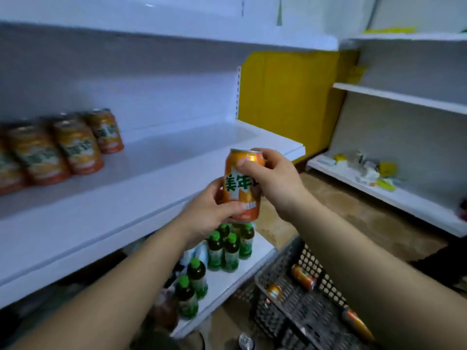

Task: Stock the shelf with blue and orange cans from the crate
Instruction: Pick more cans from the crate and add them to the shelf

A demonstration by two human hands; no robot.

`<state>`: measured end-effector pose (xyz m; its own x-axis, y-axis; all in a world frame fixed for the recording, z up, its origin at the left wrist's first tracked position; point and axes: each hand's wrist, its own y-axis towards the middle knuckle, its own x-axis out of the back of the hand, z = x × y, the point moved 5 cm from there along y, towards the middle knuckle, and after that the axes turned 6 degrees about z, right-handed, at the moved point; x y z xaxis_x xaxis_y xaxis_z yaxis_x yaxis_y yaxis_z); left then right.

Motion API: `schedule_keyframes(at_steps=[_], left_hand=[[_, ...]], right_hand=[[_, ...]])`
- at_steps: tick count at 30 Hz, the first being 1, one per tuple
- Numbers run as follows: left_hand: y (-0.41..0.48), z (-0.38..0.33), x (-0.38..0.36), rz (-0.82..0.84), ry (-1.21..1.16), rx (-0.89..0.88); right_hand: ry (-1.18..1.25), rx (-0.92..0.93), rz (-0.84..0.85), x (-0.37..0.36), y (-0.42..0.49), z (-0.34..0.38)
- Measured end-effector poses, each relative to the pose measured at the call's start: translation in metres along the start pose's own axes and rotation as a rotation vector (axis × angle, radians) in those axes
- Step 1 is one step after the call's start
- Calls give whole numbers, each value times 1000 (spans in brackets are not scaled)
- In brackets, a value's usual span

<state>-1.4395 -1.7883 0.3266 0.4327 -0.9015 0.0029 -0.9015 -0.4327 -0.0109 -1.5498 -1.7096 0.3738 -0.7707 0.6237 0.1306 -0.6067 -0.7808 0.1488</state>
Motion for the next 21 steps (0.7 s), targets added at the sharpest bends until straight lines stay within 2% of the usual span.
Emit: schedule_keyframes(at_steps=[3, 7, 12, 16, 21], left_hand=[[-48, -17, 52, -141, 90, 4], [-111, -28, 123, -265, 376, 78], [-183, -17, 202, -463, 925, 406], [-210, -1, 224, -431, 1278, 628], [-208, 10, 229, -420, 1287, 688]], right_hand=[[-17, 53, 102, -64, -2, 28], [1, 83, 248, -146, -7, 51], [-29, 88, 402, -219, -12, 61], [-49, 75, 418, -244, -9, 58], [-108, 123, 428, -254, 6, 50]])
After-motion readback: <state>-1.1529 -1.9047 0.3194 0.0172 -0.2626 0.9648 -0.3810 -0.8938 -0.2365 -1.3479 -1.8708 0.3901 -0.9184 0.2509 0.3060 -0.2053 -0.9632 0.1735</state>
